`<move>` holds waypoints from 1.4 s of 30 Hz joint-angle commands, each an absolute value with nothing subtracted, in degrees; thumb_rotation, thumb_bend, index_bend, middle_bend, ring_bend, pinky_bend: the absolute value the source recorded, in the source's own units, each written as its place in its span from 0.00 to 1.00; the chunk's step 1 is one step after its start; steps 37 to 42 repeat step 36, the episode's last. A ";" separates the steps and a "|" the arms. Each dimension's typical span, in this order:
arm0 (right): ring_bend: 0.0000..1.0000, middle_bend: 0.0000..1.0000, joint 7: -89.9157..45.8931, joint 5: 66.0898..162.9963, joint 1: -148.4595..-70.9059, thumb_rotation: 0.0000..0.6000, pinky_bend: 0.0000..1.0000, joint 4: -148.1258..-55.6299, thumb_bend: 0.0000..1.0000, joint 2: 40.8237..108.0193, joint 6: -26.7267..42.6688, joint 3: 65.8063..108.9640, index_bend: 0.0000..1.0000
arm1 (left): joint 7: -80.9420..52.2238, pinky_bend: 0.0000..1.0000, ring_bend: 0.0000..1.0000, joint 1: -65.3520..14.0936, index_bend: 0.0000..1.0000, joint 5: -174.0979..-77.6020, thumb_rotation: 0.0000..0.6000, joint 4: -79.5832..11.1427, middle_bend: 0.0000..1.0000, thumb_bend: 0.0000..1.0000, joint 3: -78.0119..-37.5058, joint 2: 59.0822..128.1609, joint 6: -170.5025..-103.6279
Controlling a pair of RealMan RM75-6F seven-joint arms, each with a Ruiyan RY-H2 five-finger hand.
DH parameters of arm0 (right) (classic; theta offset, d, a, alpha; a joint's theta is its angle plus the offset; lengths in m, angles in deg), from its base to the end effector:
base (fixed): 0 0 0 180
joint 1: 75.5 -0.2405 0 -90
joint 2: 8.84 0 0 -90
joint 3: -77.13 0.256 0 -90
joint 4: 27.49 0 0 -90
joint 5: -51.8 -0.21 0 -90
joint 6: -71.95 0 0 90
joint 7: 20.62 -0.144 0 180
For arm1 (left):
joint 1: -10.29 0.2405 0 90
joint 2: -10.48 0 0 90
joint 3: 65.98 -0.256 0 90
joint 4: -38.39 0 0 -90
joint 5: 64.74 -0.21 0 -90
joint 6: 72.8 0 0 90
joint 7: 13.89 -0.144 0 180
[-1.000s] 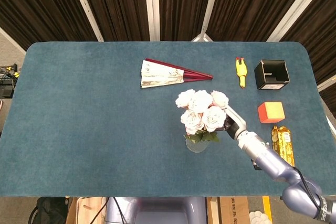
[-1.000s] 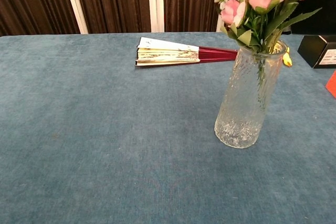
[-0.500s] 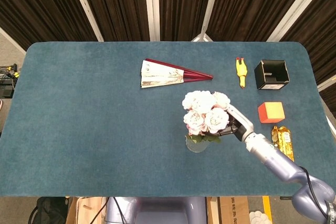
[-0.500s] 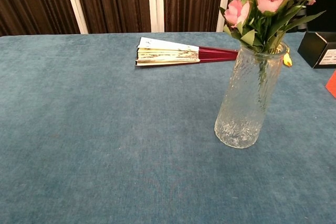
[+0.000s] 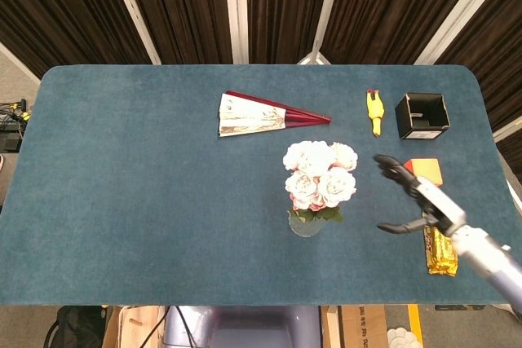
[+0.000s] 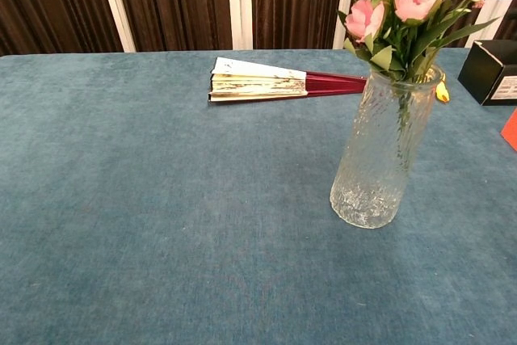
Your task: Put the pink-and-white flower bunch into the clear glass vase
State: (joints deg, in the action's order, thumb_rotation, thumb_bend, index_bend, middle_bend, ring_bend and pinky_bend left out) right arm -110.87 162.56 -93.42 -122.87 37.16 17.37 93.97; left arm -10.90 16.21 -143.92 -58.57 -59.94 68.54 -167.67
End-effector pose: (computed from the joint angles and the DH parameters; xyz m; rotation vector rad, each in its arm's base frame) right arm -0.2314 -0.2730 0.1949 1.3874 -2.0657 1.4746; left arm -0.3317 0.1276 0.2216 -1.0593 -0.8786 -0.8565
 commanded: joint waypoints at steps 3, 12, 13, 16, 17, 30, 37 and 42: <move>0.04 0.04 -69.86 150.78 -81.02 1.00 0.00 -124.56 0.11 38.37 6.48 91.58 0.08 | -10.53 0.02 0.00 16.23 0.07 -144.44 1.00 -58.44 0.00 0.25 -60.06 68.49 -167.83; 0.04 0.04 -23.19 147.51 -73.16 1.00 0.00 -125.45 0.11 54.50 -11.43 88.98 0.08 | -8.55 0.02 0.00 16.36 0.07 -144.41 1.00 -57.84 0.00 0.25 -60.03 67.99 -167.63; 0.03 0.04 -21.00 148.16 -72.82 1.00 0.00 -124.46 0.11 56.04 -12.87 88.49 0.08 | -8.21 0.02 0.00 16.36 0.07 -144.31 1.00 -57.72 0.00 0.25 -59.96 67.90 -167.56; 0.03 0.04 -16.52 148.99 -72.46 1.00 0.00 -123.44 0.11 57.62 -13.82 86.94 0.08 | -7.23 0.02 0.00 16.26 0.07 -143.78 1.00 -57.29 0.00 0.25 -59.72 67.71 -167.12; 0.02 0.04 -15.21 149.03 -72.33 1.00 0.00 -123.71 0.11 57.60 -13.80 86.55 0.08 | -7.01 0.02 0.00 16.19 0.07 -143.64 1.00 -57.18 0.00 0.25 -59.64 67.69 -166.97; 0.01 0.04 -3.48 145.49 -72.52 1.00 0.00 -125.54 0.10 58.76 -14.30 85.06 0.08 | -7.02 0.02 0.00 15.41 0.06 -143.36 1.00 -56.31 0.00 0.25 -59.41 68.00 -165.81; 0.01 0.04 -3.55 144.06 -72.71 1.00 0.00 -126.33 0.11 57.94 -14.85 84.80 0.08 | -7.45 0.02 0.00 15.11 0.06 -142.87 1.00 -56.31 0.00 0.25 -59.31 67.98 -165.20; 0.01 0.04 -3.55 144.06 -72.71 1.00 0.00 -126.33 0.11 57.94 -14.85 84.80 0.08 | -7.45 0.02 0.00 15.11 0.06 -142.87 1.00 -56.31 0.00 0.25 -59.31 67.98 -165.20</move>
